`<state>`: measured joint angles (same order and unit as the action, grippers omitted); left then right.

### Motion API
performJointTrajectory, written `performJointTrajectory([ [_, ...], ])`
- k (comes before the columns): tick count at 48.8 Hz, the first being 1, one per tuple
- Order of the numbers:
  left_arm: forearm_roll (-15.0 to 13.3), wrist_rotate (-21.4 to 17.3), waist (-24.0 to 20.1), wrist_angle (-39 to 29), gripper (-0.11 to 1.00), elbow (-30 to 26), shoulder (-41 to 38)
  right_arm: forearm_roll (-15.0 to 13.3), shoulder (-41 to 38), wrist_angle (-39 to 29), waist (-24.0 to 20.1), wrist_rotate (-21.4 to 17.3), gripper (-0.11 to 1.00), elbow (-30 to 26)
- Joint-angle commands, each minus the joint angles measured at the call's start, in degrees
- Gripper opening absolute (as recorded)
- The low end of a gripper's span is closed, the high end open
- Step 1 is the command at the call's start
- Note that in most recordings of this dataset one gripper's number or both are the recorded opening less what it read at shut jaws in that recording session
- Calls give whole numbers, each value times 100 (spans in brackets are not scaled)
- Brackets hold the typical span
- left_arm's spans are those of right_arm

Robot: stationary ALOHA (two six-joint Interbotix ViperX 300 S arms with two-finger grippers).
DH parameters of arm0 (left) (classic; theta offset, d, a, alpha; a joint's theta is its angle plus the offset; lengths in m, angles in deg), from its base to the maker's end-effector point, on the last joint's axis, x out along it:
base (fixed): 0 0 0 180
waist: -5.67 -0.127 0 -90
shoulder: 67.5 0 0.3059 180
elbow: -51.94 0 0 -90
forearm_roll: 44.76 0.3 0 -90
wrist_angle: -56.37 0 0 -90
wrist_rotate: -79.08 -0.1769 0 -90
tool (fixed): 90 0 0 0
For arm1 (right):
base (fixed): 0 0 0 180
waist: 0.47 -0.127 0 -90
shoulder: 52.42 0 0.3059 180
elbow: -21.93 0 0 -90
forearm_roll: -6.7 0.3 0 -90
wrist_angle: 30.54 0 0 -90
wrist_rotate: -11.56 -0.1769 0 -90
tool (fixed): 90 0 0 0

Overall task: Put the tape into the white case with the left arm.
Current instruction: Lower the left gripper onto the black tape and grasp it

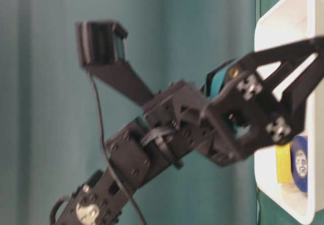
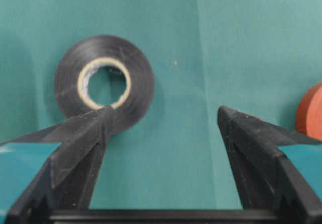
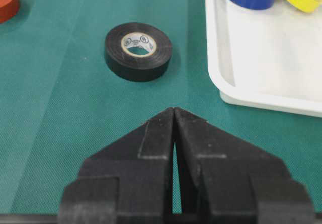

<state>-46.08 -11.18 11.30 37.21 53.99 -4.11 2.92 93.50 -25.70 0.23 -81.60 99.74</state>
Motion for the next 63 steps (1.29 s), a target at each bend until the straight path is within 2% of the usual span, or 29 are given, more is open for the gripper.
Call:
performJointTrajectory([
  [1,9,9,0,-18,83,-255,-9,0,-35,53,9,-9,-9,-62],
  [30,9,-35,-97,-158,83,-738,-800,0,-35,53,9,-9,-9,-53],
  [54,18,-44,-220,-149,83,-835,-1143,0,-35,88,9,-9,-9,-26],
  [63,18,-97,-211,-132,78,-844,-1160,0,-35,88,9,-9,-9,-26],
])
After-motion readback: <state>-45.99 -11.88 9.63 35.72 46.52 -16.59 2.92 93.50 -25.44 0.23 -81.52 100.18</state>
